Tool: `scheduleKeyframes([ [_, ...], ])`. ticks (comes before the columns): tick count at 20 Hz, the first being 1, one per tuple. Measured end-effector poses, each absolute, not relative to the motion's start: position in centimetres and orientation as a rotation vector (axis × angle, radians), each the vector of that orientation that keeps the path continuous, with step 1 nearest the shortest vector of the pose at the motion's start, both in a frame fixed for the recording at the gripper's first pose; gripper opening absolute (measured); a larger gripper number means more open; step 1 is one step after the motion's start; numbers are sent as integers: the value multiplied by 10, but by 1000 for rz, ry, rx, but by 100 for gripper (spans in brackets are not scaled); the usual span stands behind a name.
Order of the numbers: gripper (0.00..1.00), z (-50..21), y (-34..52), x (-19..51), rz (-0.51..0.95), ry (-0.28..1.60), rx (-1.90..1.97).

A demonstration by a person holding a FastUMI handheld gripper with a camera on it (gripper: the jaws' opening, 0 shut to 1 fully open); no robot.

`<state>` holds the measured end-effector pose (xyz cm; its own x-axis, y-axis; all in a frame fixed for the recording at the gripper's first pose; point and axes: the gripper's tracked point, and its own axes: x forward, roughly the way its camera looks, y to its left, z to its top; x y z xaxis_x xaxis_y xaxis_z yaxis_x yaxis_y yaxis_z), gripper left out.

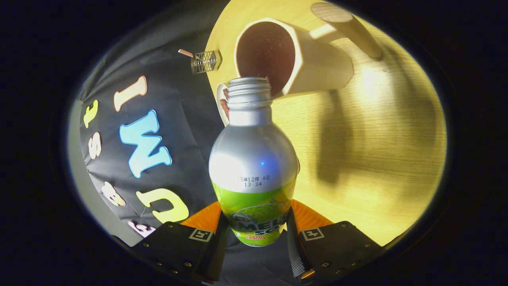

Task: Take the bottle from table, then pour the juice into the cup, finally place the bottle on the coaster

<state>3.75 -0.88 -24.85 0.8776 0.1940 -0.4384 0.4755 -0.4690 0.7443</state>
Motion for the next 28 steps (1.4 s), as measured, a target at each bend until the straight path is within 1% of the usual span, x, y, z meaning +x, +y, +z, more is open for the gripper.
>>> scheduleKeyframes([
  [28,66,-233,-16,42,-368,494,2176],
])
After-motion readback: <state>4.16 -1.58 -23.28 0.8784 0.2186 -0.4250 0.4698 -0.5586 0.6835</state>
